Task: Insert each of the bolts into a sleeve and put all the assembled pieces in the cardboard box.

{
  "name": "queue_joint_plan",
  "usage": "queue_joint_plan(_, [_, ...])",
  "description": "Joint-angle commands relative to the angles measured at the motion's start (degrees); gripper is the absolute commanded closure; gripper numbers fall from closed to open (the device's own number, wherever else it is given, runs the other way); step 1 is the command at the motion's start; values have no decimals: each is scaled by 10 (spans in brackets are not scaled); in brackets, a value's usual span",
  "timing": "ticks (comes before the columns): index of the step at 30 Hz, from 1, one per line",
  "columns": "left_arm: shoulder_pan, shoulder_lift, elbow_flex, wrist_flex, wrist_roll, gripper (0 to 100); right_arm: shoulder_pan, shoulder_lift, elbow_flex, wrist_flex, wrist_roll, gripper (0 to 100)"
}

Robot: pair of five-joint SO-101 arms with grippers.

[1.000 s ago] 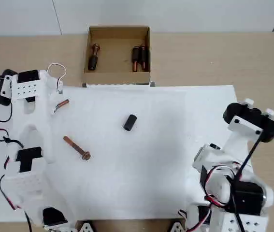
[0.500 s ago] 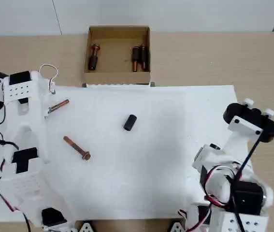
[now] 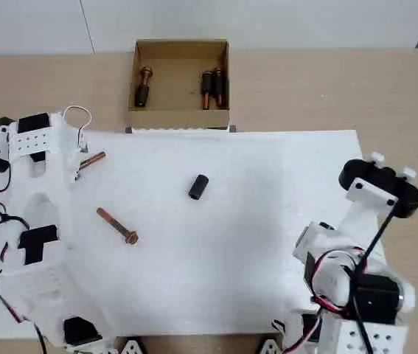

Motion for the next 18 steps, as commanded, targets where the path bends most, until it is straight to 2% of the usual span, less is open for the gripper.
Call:
queue_joint_plan(1, [-4, 4, -3, -16, -3, 805, 3, -4, -4, -10, -18, 995])
queue_joint_plan(7, [-11, 79, -8, -27, 2, 805, 3, -4, -4, -10, -18, 995])
queue_joint_plan(12, [-41, 107, -71, -30, 11, 805, 3, -4, -4, -9, -18, 995])
queue_joint_plan(18, [-46, 125, -119, -21, -1, 809, 3, -4, -4, -10, -18, 995])
